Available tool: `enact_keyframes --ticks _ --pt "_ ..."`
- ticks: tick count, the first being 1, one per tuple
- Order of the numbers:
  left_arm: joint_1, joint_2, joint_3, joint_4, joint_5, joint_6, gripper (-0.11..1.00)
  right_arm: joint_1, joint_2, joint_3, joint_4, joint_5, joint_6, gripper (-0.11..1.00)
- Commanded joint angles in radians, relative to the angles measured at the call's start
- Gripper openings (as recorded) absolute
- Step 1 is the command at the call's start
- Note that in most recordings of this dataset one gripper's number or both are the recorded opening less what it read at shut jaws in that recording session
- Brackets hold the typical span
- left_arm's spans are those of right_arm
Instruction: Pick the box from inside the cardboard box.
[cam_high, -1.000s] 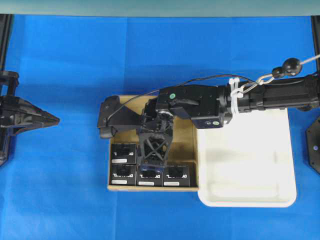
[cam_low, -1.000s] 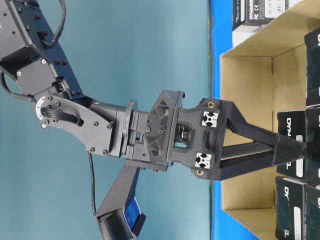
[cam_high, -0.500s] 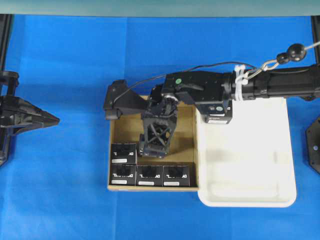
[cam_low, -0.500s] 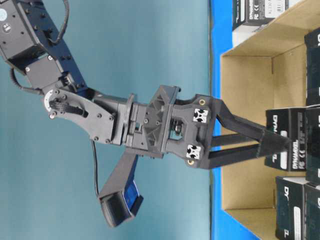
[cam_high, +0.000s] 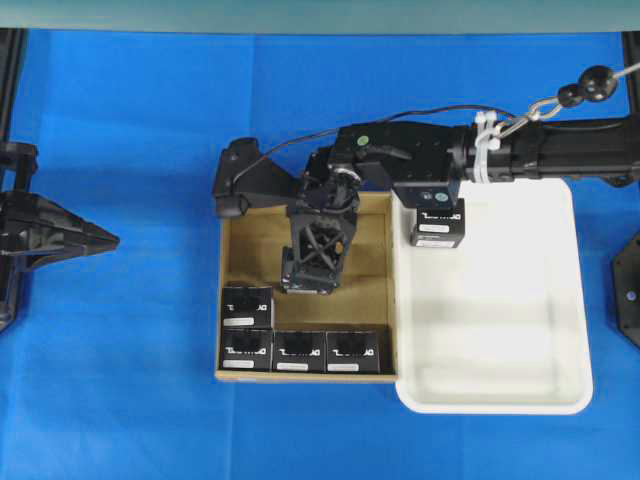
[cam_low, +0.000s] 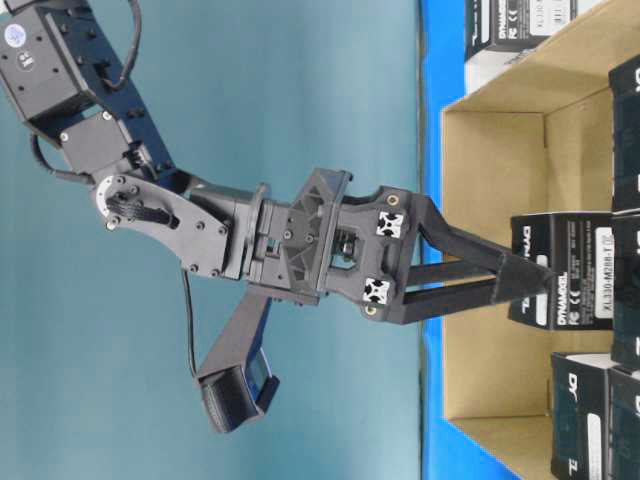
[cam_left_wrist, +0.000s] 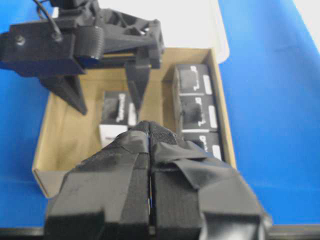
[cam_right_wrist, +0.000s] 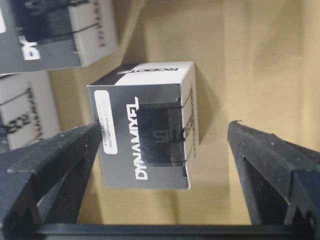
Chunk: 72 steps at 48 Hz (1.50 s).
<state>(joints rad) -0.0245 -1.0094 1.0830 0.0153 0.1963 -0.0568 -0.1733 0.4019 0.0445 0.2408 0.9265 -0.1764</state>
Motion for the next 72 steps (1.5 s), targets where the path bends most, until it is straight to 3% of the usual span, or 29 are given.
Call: enact_keyframes --ticks 1,20,32,48,61,72 --pt "0.000 0.005 -0.028 0.003 -0.009 -0.002 -0.07 -0.021 0.008 0.006 -0.017 0.000 -0.006 1.00" --pt "-0.002 0.005 -0.029 0.002 -0.009 -0.002 -0.07 -0.009 0.003 -0.005 -0.017 0.006 -0.008 1.00" --pt "-0.017 -0.003 -0.031 0.003 -0.035 -0.002 -0.07 0.005 -0.040 -0.078 -0.017 0.064 0.012 1.00" --pt "-0.023 -0.015 -0.034 0.002 -0.032 -0.002 -0.07 0.011 -0.084 -0.301 -0.017 0.348 0.012 1.00" --pt "-0.023 -0.015 -0.034 0.002 -0.032 -0.003 -0.07 0.014 -0.120 -0.500 -0.018 0.502 0.017 1.00" --pt "-0.023 -0.015 -0.035 0.002 -0.031 -0.029 -0.07 0.017 -0.114 -0.597 -0.021 0.588 0.015 1.00"
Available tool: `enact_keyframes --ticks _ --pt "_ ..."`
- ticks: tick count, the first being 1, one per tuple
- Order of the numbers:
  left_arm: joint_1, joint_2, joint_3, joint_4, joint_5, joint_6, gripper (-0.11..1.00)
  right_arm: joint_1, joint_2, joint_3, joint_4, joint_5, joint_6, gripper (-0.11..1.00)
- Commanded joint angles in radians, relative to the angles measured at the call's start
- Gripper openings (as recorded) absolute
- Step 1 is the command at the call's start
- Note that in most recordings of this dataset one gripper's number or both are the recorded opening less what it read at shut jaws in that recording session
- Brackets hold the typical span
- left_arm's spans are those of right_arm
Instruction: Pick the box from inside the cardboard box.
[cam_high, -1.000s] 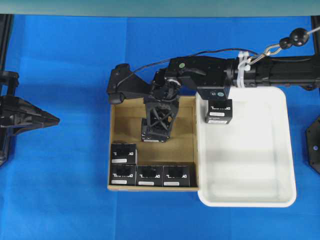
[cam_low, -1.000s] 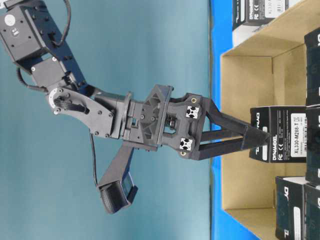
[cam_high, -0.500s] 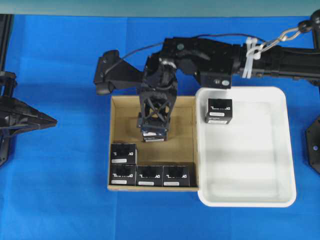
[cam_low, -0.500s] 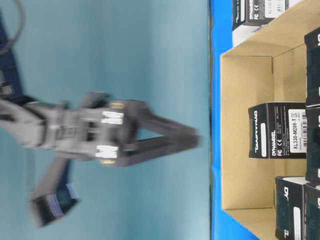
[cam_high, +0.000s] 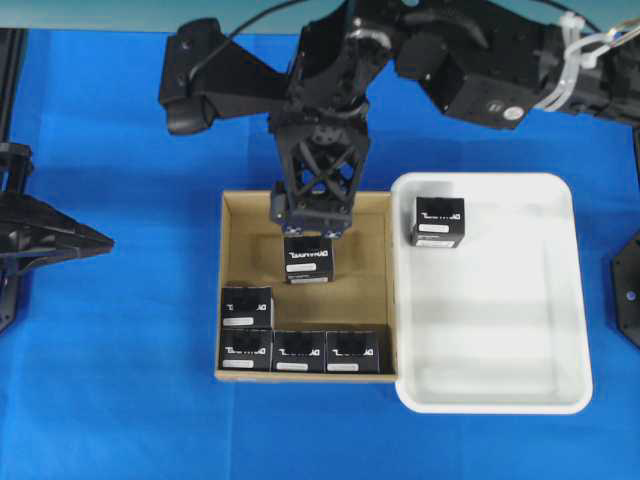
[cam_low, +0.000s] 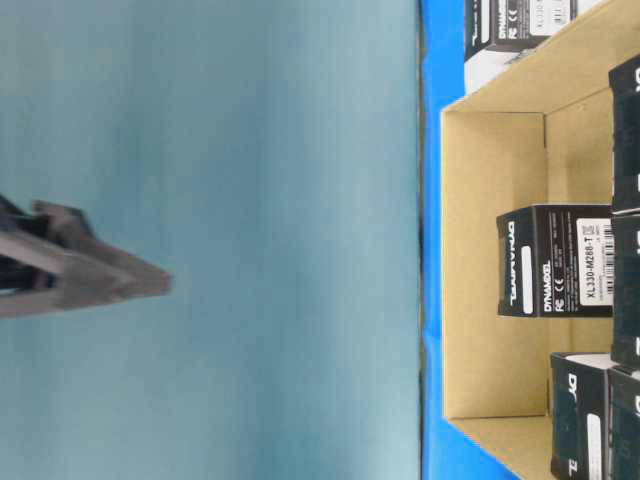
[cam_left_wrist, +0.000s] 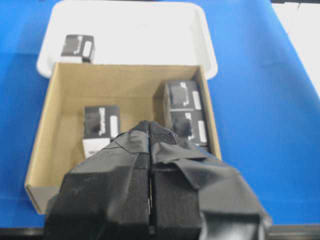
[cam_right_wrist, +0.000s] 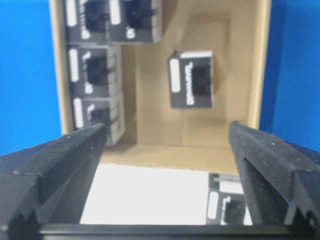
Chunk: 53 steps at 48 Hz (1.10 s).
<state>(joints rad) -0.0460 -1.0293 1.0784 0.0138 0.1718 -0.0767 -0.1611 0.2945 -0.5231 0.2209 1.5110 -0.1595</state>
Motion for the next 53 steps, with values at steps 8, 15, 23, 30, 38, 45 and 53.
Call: enact_keyframes --ticks 8,15,23,30,38,45,53 --pt "-0.006 0.005 -0.032 0.005 -0.008 -0.021 -0.07 0.000 -0.003 -0.031 -0.003 0.003 -0.005 1.00" --pt "-0.008 0.005 -0.032 0.003 -0.008 -0.021 -0.07 -0.005 0.002 -0.020 -0.005 -0.005 -0.009 1.00" --pt "-0.008 0.005 -0.032 0.003 -0.008 -0.021 -0.07 -0.003 0.009 0.067 -0.015 -0.091 -0.032 1.00" --pt "-0.008 0.003 -0.032 0.003 -0.012 -0.021 -0.07 0.002 0.014 0.195 -0.018 -0.199 -0.067 1.00" --pt "-0.015 0.005 -0.034 0.003 -0.012 -0.021 -0.07 0.011 0.012 0.336 -0.035 -0.339 -0.083 1.00" --pt "-0.015 0.003 -0.032 0.003 -0.011 -0.017 -0.07 0.017 0.014 0.434 -0.052 -0.425 -0.107 1.00" --pt "-0.015 0.005 -0.034 0.005 -0.011 -0.017 -0.07 0.028 0.017 0.509 -0.052 -0.488 -0.121 1.00"
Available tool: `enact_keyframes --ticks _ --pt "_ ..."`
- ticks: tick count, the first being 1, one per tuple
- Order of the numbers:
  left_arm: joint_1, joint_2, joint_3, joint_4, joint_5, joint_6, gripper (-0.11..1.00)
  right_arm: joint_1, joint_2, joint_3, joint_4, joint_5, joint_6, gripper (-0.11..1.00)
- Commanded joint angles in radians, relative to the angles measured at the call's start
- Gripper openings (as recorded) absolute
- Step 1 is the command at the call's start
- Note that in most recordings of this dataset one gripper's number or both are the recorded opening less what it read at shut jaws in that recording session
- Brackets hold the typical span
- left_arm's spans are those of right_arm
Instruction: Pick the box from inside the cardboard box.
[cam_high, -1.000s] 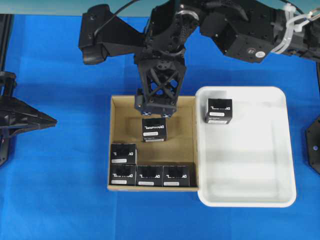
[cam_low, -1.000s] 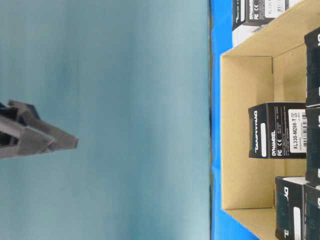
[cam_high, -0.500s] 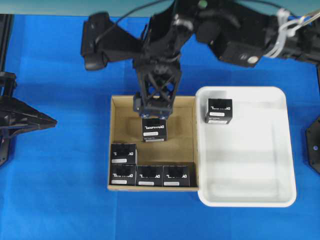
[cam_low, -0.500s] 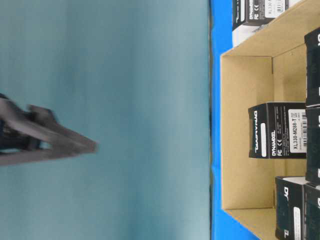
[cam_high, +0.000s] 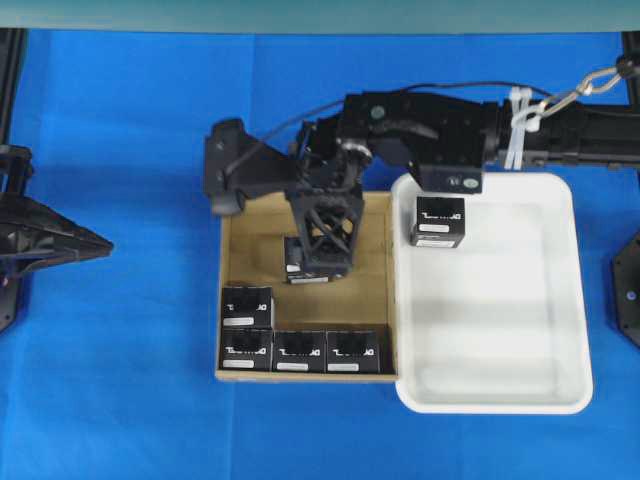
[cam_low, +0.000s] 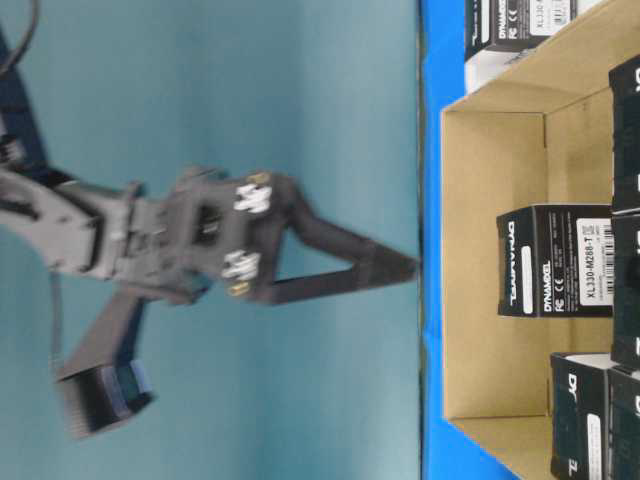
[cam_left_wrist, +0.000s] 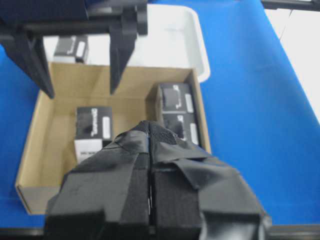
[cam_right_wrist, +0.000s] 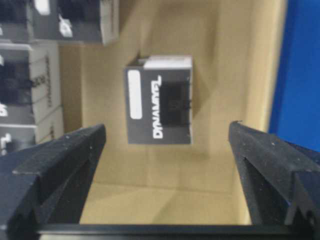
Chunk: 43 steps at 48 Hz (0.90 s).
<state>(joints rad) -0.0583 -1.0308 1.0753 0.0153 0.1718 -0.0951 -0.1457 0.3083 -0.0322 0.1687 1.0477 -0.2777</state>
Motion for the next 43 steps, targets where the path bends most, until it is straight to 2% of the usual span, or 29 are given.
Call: enact_keyframes --ticks 1,10,18,27,43 --pt "-0.003 0.006 -0.031 0.002 -0.011 0.002 -0.07 0.014 0.005 0.023 0.000 -0.032 -0.005 1.00" --pt "-0.003 0.006 -0.029 0.002 -0.011 0.002 -0.07 0.025 0.032 0.066 -0.002 -0.110 -0.006 1.00" --pt "-0.003 0.006 -0.031 0.002 -0.011 0.000 -0.07 0.031 0.054 0.067 -0.005 -0.129 -0.009 1.00" --pt "-0.005 0.006 -0.031 0.003 -0.011 -0.003 -0.07 0.032 0.058 0.071 -0.078 -0.160 -0.006 1.00" --pt "-0.005 0.006 -0.031 0.003 -0.011 -0.002 -0.07 0.043 0.064 0.072 -0.061 -0.149 -0.006 1.00"
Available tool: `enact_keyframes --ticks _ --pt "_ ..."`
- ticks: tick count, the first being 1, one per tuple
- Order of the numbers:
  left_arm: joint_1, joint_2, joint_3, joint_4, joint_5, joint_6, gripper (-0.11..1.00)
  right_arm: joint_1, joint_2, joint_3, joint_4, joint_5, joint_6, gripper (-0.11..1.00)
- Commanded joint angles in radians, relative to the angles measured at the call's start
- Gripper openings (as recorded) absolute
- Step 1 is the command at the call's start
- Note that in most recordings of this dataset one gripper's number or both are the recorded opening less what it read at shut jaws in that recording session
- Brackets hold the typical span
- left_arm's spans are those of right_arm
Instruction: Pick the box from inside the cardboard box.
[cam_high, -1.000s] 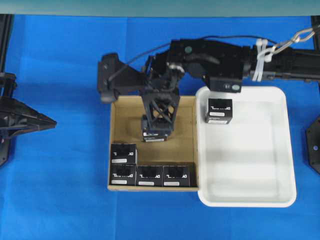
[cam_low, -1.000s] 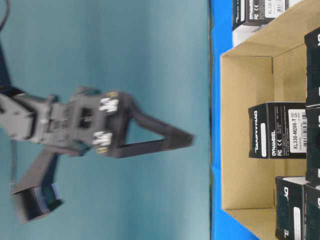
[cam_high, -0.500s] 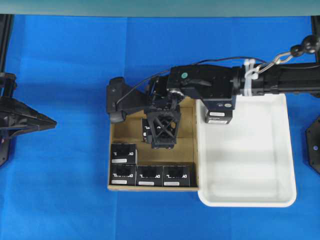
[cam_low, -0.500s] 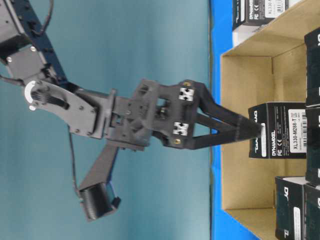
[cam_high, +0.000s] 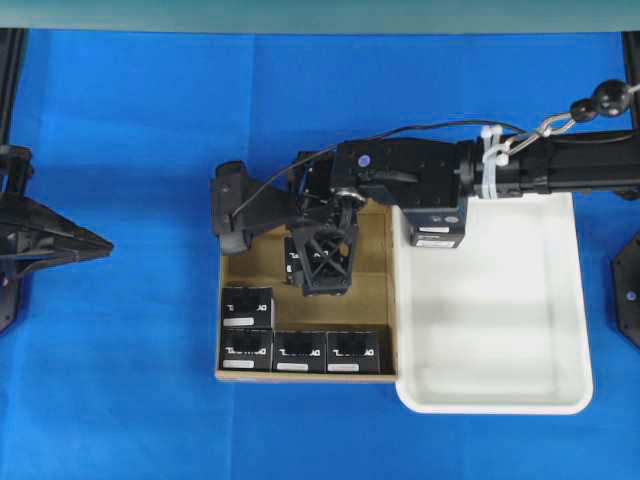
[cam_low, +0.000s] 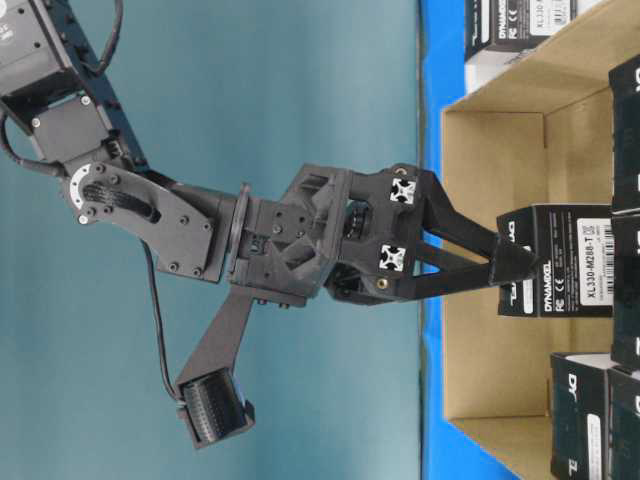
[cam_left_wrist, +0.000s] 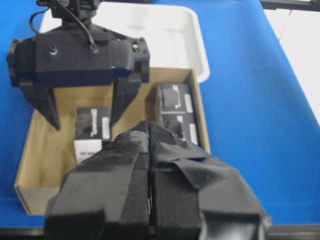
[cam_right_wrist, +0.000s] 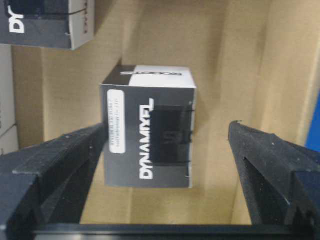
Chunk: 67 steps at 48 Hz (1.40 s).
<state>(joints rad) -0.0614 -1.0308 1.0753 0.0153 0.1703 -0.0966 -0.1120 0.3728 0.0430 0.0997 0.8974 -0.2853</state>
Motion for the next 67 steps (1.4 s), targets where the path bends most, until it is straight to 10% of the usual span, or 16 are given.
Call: enact_keyframes --ticks 1,48,59,67 --pt "-0.002 0.006 -0.031 0.003 -0.009 0.000 -0.07 0.008 0.002 -0.003 0.011 0.002 0.002 1.00" --pt "-0.002 0.009 -0.029 0.002 -0.002 0.002 -0.07 0.006 0.072 0.015 0.014 -0.043 0.002 0.99" --pt "-0.002 0.008 -0.029 0.002 -0.002 0.002 -0.07 0.026 0.071 0.014 0.015 -0.043 0.003 0.61" --pt "-0.002 0.009 -0.029 0.002 -0.002 0.000 -0.07 0.028 0.064 0.009 0.020 -0.040 0.006 0.61"
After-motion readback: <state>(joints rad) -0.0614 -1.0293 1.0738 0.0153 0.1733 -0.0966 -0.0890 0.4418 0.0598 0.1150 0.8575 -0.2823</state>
